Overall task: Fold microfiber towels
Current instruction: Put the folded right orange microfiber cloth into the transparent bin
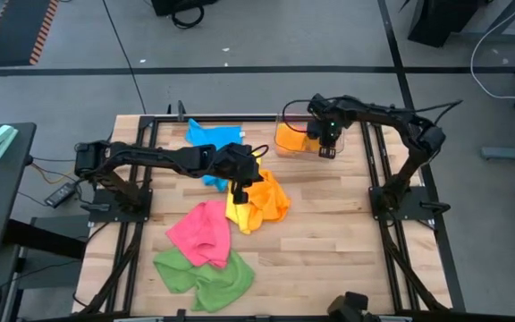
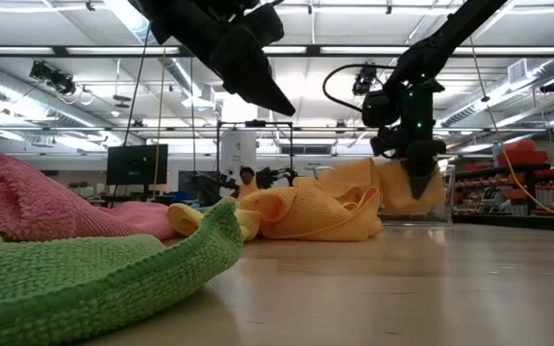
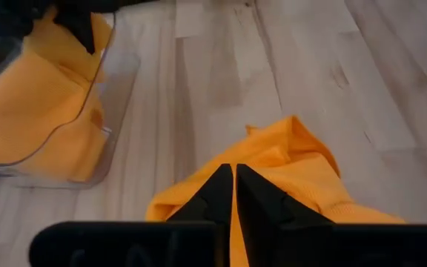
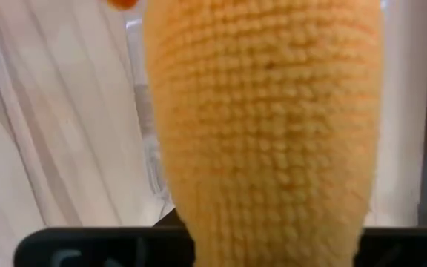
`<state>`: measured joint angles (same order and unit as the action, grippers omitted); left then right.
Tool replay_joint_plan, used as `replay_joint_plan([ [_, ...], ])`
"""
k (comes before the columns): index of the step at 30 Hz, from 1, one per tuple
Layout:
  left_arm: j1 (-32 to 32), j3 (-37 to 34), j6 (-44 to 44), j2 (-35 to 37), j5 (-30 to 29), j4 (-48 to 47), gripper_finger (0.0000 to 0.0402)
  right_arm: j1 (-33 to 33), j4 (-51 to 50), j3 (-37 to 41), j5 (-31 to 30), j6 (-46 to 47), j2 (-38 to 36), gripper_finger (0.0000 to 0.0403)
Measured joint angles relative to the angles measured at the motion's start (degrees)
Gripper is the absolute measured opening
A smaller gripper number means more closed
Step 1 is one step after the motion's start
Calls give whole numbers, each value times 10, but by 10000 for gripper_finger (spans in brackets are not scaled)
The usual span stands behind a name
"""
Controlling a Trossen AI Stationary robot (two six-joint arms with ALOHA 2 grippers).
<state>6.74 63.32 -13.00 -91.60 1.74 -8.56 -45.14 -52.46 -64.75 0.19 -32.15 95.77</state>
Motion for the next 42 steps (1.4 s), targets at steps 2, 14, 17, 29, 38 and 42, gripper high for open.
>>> replay_joint_plan([
  [2,0,0,-1,0,0,0,20,-11,-2,-8,0,0,0,49],
  [14,2,0,-16,-1,0,-12,24,-35,-105,-57,144,-17,2,48],
  [17,2,0,-18,-1,0,-12,26,-30,-105,-57,150,-19,25,47],
  [29,2,0,-17,-1,0,-24,15,-59,-178,-122,234,-34,141,46],
  [38,2,0,-18,-1,0,-36,28,-46,-194,-127,229,-22,183,48],
  [42,2,0,-18,-1,0,-44,21,-38,-182,-126,195,-2,177,69],
])
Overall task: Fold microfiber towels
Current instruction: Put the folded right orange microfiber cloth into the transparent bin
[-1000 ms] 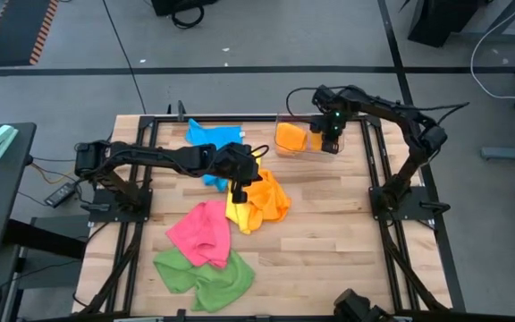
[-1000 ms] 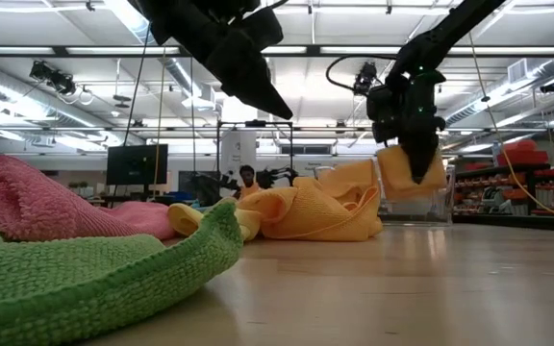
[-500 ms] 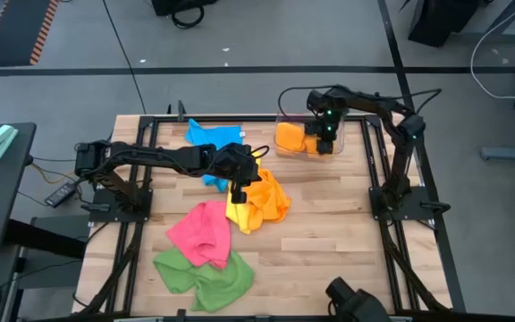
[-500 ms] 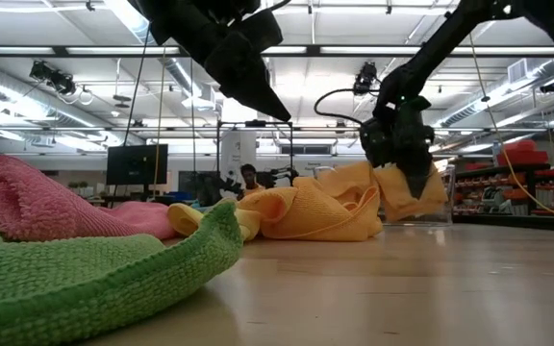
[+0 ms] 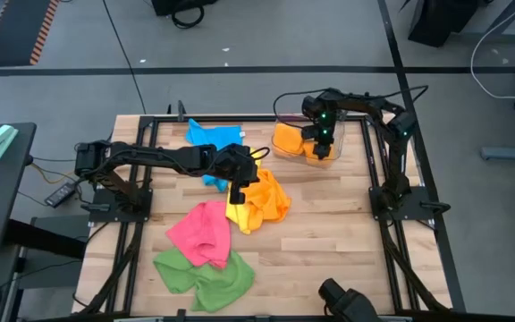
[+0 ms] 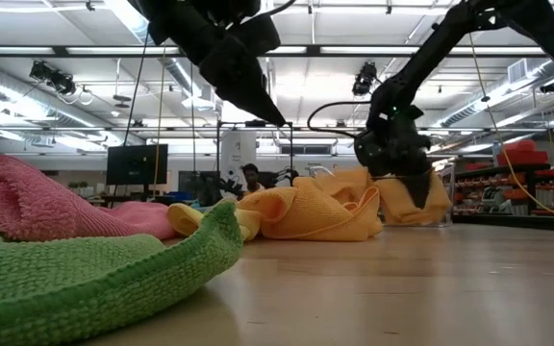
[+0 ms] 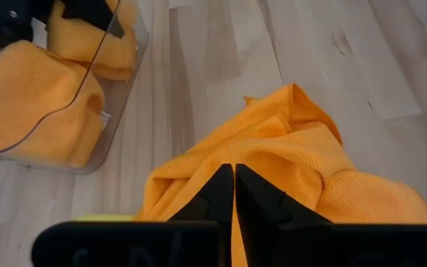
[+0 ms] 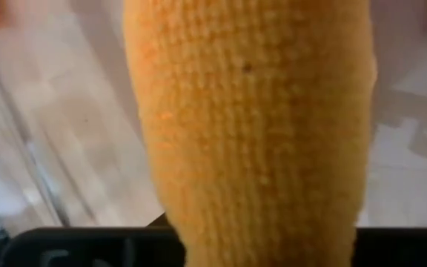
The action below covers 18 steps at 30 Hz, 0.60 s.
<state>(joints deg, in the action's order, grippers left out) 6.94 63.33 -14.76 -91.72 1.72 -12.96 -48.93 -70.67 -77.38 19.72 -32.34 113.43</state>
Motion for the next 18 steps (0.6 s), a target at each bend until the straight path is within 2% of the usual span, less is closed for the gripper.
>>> replay_joint_plan([
  [5,0,0,0,0,0,-7,13,-1,7,0,-22,30,-2,122],
  [14,0,0,6,0,0,-11,24,-2,0,-4,-30,67,-3,254],
  [18,-1,0,7,0,0,-16,17,-7,-12,-27,-36,80,-3,290],
])
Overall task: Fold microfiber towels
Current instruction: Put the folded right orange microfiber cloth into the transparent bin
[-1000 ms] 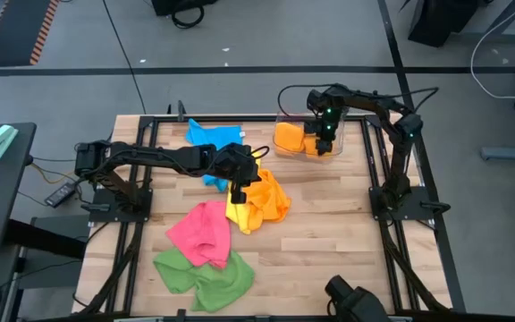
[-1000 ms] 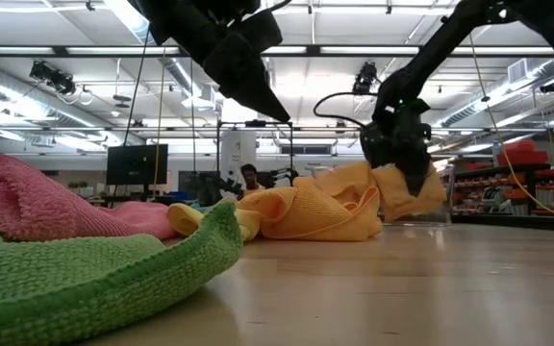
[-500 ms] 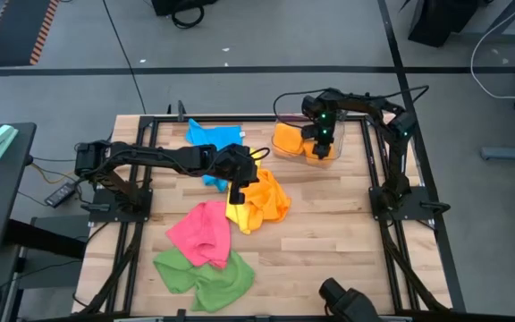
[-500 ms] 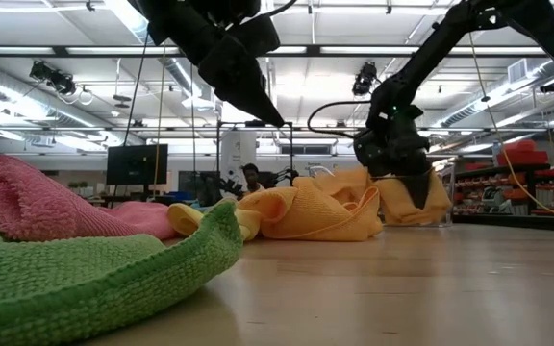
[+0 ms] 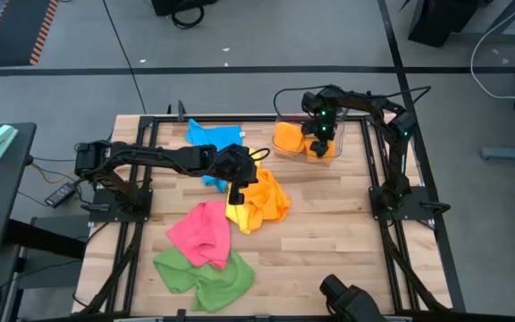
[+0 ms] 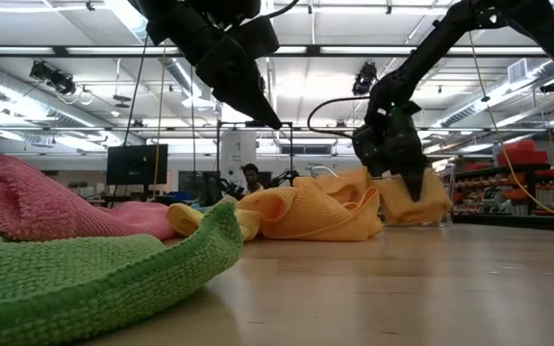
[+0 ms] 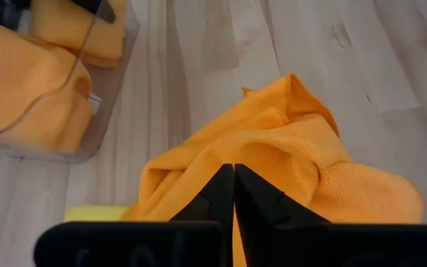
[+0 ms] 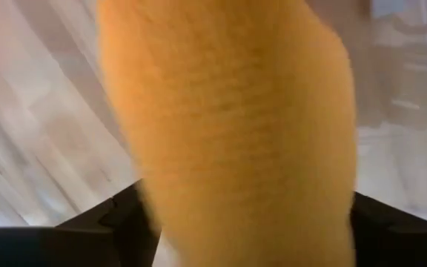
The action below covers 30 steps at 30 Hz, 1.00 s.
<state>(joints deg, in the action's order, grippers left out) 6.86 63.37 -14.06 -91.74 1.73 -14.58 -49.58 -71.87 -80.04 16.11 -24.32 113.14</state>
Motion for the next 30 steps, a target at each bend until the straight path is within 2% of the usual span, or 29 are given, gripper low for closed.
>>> replay_joint_plan([
  [3,-1,0,8,0,0,-9,12,-4,-12,-26,-9,14,0,299],
  [10,-1,0,15,0,0,-27,23,-7,-31,-92,-107,35,0,298],
  [16,-1,0,14,0,0,-29,24,-7,-71,-141,-121,40,0,298],
  [20,-1,0,14,0,0,-29,14,-7,-83,-150,-183,51,0,298],
  [24,-1,0,14,0,0,-29,14,-6,-108,-150,-178,51,-1,298],
  [27,-1,0,14,0,0,-29,21,1,-63,-142,-194,56,-1,298],
  [30,-1,0,14,0,0,-29,26,7,7,-114,-237,57,-1,298],
])
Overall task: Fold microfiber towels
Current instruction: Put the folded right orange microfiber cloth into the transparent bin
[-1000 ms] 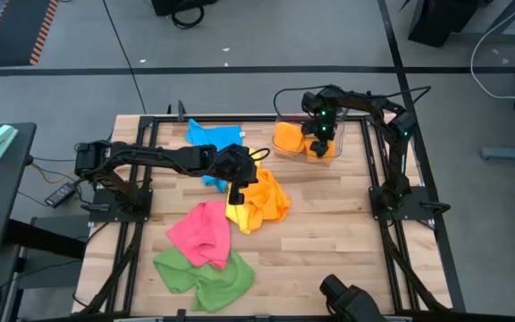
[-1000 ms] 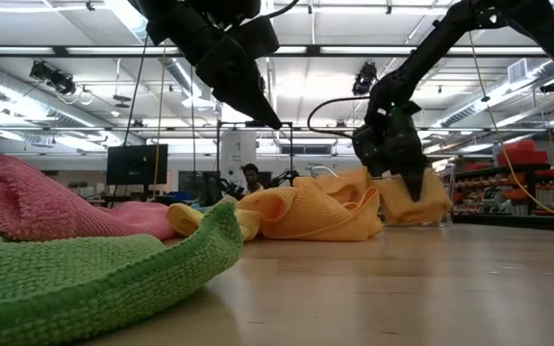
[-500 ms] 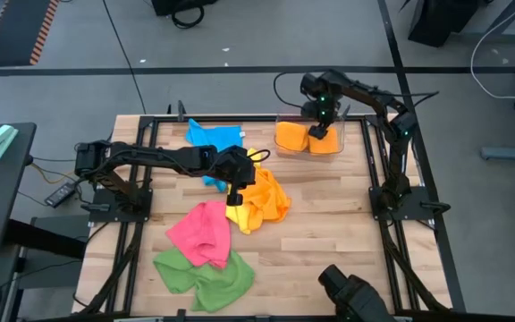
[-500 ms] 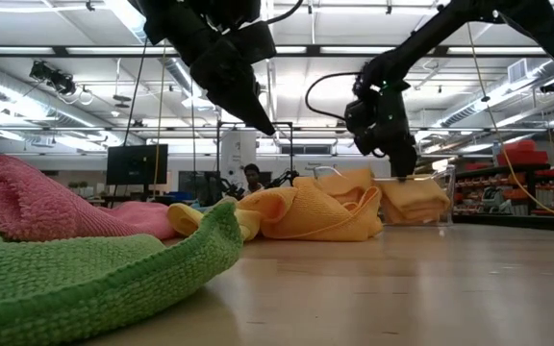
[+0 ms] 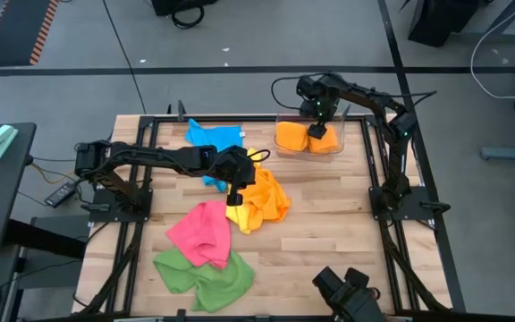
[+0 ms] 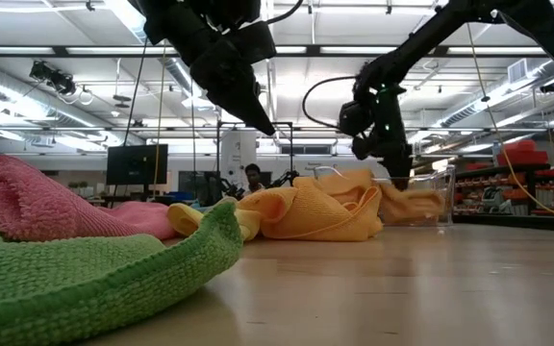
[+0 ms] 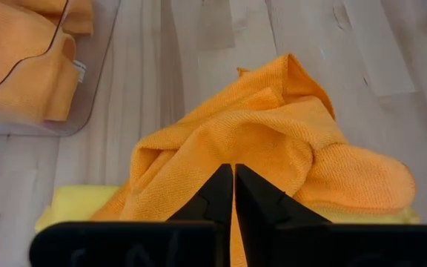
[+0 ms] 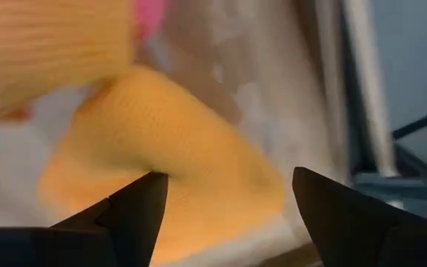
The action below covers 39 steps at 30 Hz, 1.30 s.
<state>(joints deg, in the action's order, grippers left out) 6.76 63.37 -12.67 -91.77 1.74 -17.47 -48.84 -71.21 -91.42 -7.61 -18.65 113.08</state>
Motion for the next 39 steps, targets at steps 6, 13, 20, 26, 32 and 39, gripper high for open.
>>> replay_joint_plan([
  [6,0,0,-1,0,0,0,18,20,16,24,-35,-5,0,298],
  [13,0,0,0,0,0,0,17,16,-7,-2,-12,1,-38,298],
  [20,0,0,0,0,0,0,26,22,59,65,37,-5,-72,298],
  [26,-3,0,1,0,0,0,16,22,191,186,47,-8,-70,298],
  [32,-7,0,1,0,0,0,16,22,187,202,49,-7,-74,298],
  [39,-6,0,16,0,0,0,21,21,161,171,47,-8,-145,298],
])
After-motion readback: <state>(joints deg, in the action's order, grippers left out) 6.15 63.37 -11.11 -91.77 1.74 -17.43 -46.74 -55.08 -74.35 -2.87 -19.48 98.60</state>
